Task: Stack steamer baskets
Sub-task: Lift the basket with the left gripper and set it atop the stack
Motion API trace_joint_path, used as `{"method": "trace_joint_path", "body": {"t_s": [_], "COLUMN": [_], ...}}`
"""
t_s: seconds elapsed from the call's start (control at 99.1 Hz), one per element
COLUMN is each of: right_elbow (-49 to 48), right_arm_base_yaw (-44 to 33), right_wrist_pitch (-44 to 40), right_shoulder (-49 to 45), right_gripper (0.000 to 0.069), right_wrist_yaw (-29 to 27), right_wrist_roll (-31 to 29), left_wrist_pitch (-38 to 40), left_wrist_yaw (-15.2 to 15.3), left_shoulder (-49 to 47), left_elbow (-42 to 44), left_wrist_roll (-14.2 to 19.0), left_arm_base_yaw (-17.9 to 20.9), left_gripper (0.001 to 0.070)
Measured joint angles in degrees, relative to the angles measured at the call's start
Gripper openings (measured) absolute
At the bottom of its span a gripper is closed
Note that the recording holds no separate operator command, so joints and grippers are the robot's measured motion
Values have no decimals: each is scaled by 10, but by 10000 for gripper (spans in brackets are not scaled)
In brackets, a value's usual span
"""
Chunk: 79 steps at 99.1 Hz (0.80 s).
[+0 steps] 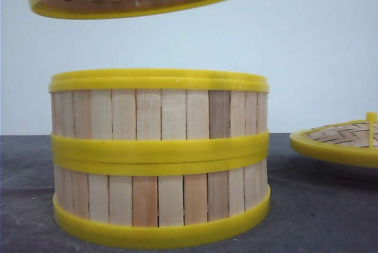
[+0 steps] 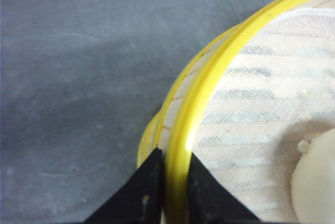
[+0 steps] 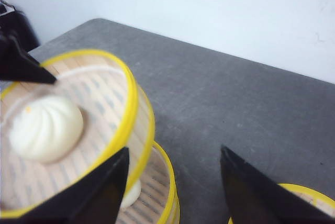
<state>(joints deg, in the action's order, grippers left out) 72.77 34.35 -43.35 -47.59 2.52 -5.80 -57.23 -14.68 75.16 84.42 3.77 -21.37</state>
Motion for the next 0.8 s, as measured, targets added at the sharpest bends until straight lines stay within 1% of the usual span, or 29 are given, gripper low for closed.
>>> {"method": "trace_joint_path", "body": {"t_s": [0.081,0.232,0.363,0.424,0.797], "right_elbow": [0,0,0,0,0], "right_arm_base_yaw": [0,0,0,0,0], "right_wrist_pitch": [-5,-10,-10,-10,-12], "right_shoulder": [-1,-3,-2,-2,-2], "right_gripper": [334,334,334,334,334], "right_wrist_yaw": [0,0,0,0,0], "right_wrist_roll": [0,0,0,0,0], "left_wrist_pitch": [0,-4,-11,-11,-5], "left_wrist_yaw": [2,16,47,53,53], "left_shoulder": [17,58,84,91,104], "left_elbow": [0,0,0,-1,-1], "left_wrist_roll": [-2,-9,-19,-23,-27], "left_arm_base_yaw": [-16,-41,-52,-53,-52], "left_gripper": [24,24,24,24,24]}}
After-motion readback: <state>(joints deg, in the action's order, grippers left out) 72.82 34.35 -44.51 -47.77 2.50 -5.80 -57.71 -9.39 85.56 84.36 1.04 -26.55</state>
